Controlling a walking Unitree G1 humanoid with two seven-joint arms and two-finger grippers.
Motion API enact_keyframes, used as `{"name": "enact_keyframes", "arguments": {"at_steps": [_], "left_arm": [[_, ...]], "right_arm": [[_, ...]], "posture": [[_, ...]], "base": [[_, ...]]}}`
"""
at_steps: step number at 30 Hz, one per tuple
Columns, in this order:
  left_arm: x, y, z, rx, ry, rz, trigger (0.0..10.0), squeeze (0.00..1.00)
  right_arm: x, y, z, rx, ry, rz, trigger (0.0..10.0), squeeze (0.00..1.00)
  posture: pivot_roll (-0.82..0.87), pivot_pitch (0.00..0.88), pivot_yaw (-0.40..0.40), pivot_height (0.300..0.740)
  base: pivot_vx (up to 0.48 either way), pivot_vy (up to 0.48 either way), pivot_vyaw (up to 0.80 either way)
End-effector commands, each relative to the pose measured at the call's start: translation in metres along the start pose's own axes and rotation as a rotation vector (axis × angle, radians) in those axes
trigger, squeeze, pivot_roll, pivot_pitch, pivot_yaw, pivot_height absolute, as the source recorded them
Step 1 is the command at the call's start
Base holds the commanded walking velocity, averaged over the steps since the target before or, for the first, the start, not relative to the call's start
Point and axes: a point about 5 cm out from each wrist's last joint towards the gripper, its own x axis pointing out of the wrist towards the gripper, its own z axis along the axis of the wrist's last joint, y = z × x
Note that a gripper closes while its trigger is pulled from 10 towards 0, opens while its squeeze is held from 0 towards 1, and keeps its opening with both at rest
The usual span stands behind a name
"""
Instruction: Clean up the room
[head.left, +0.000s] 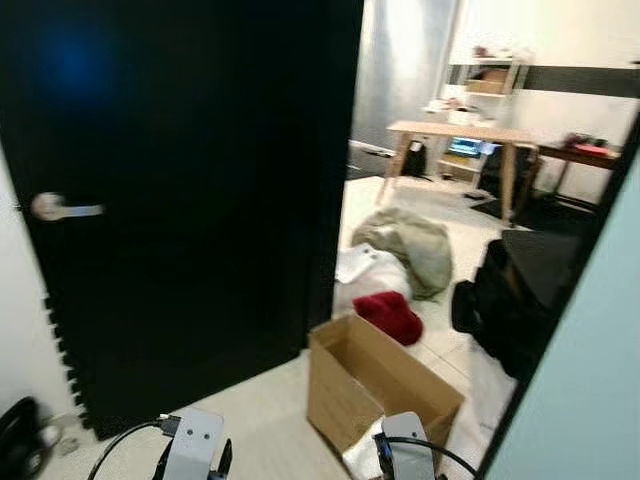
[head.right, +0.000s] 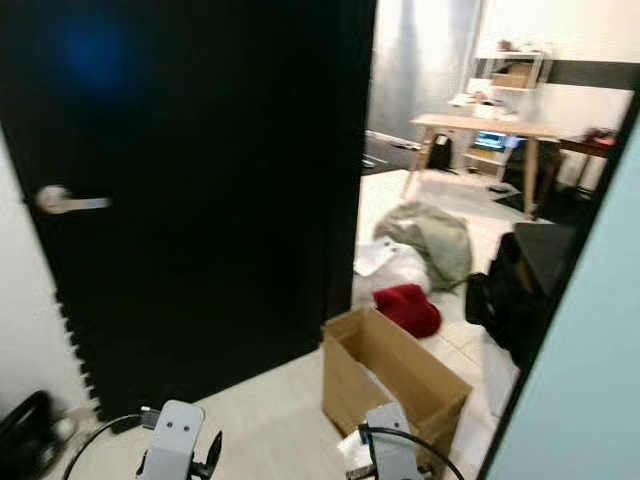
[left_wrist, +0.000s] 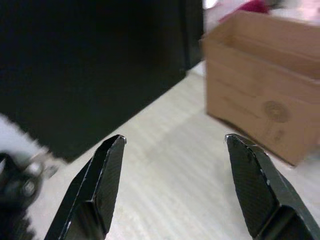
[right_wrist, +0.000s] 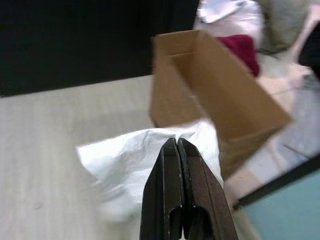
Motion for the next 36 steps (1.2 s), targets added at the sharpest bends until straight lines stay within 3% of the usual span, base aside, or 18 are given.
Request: {"name": "enact_keyframes", "arguments": {"at_steps": [1, 11, 25, 36], "left_arm": [[-0.002, -0.001, -0.001, -0.015, -0.001, -0.007, 10.0, 0.0], [-0.002, 0.0, 0.0, -0.015, -0.003, 0.002, 10.0, 0.0], [0.0, 0.005, 0.002, -0.043, -0.013, 0.033, 10.0, 0.0], [-0.001, 0.005, 0.002, -0.055, -0.016, 0.034, 10.0, 0.0]], "right_arm": [[-0.002, 0.0, -0.005, 0.006, 0.02, -0.002, 10.0, 0.0], [-0.002, 0.001, -0.003, 0.021, 0.002, 0.002, 10.0, 0.0], [-0.001, 0.01, -0.002, -0.021, 0.005, 0.063, 10.0, 0.0], [-0.001, 0.011, -0.003, -0.026, 0.012, 0.079, 10.0, 0.0]], "posture": [[0.06, 0.045, -0.028, 0.74], [0.06, 0.045, -0.027, 0.74], [0.06, 0.051, -0.03, 0.74], [0.06, 0.051, -0.033, 0.74]], "base": [[0.0, 0.0, -0.8], [0.0, 0.0, -0.8], [0.0, 0.0, 0.0], [0.312, 0.0, 0.0]]}}
